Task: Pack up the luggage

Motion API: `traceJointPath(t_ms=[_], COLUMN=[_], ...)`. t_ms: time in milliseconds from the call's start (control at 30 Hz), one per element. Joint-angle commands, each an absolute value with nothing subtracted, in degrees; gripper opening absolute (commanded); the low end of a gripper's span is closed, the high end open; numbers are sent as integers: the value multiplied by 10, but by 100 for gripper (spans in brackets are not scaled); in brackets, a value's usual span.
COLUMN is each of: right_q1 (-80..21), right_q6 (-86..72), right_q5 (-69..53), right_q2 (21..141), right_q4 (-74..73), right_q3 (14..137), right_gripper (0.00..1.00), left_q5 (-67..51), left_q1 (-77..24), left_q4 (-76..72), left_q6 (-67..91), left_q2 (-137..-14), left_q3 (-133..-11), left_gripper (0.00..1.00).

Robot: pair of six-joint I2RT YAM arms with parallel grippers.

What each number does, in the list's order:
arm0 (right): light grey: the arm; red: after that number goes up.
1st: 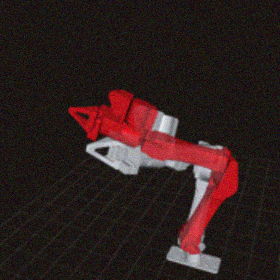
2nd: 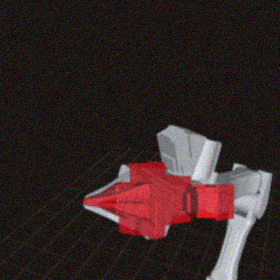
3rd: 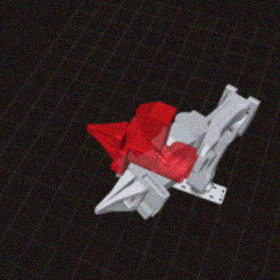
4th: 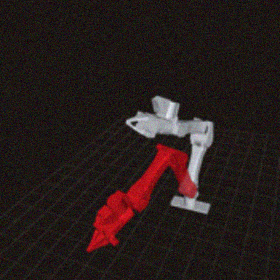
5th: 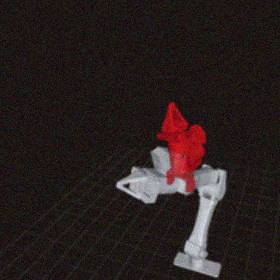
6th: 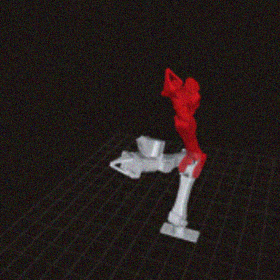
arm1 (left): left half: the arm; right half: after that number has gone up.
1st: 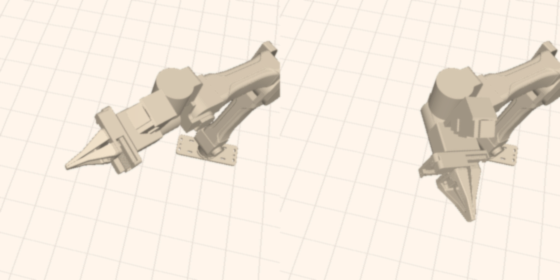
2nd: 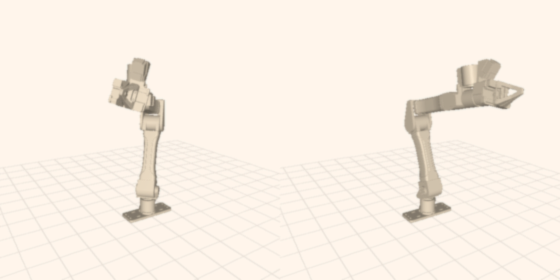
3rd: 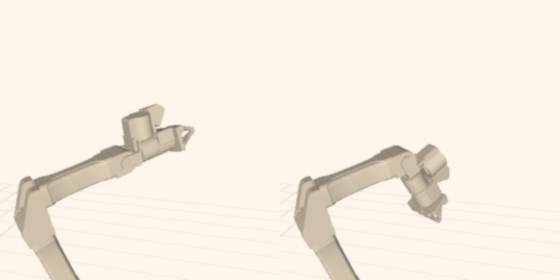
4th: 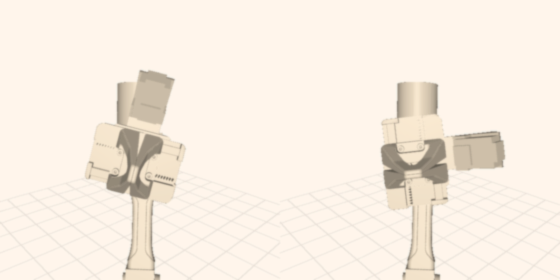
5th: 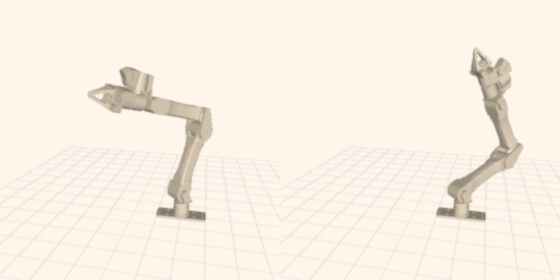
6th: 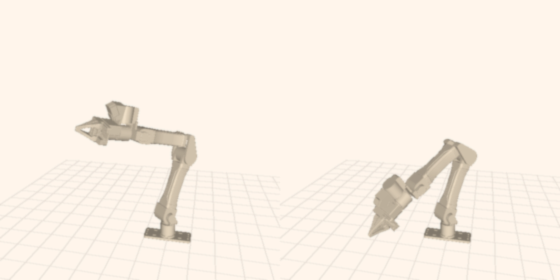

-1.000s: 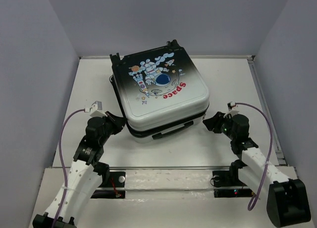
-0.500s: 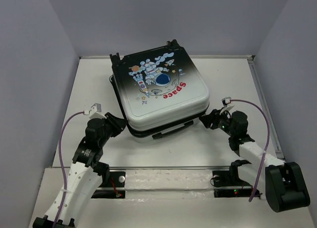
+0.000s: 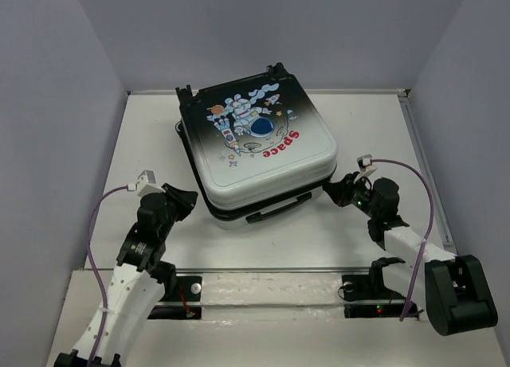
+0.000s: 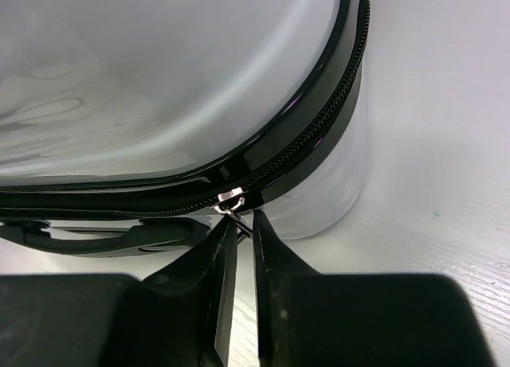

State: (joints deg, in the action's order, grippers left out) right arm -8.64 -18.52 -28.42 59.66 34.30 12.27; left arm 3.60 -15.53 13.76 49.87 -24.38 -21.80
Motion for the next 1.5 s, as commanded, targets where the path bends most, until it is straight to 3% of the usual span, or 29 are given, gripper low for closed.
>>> traceJointPath(t_ms=[0,67,200,567,733,900,1100,1267,1467], right_q1=[-88,-88,-149,-489,-688,-803,-803,-820,-825], right_q6=[-202,-209,-206,-232,-248,-251,-230,-234,-255], right_q5=[-291,-293,-255,26,109,142,119,58,161], right_q2=[591,585,558,571,720,912,964,955,849], right_q4=[458,451,363,175,181,176,218,270,149], right_q3=[149,150,156,206,321,502,548,556,507], right_gripper=[13,7,7,7,7,7,7,7,7], left_q5=[-34,-41,-63,-44,-8,22,39,27,48], left_q1=[-154,-155,-165,-242,-293,-309,-299,-299,-299], left_q4=[45,31,-16,-182,-217,-213,-156,-199,-201], left_q6=[522,521,515,562,579,542,489,489,486], left_q2=[-284,-304,-329,-442,-480,-504,-520,-565,-557], left_q3=[-161,-156,-147,-135,-160,-191,-221,-230,-236], left_gripper=[24,21,17,15,14,11,12,12,12])
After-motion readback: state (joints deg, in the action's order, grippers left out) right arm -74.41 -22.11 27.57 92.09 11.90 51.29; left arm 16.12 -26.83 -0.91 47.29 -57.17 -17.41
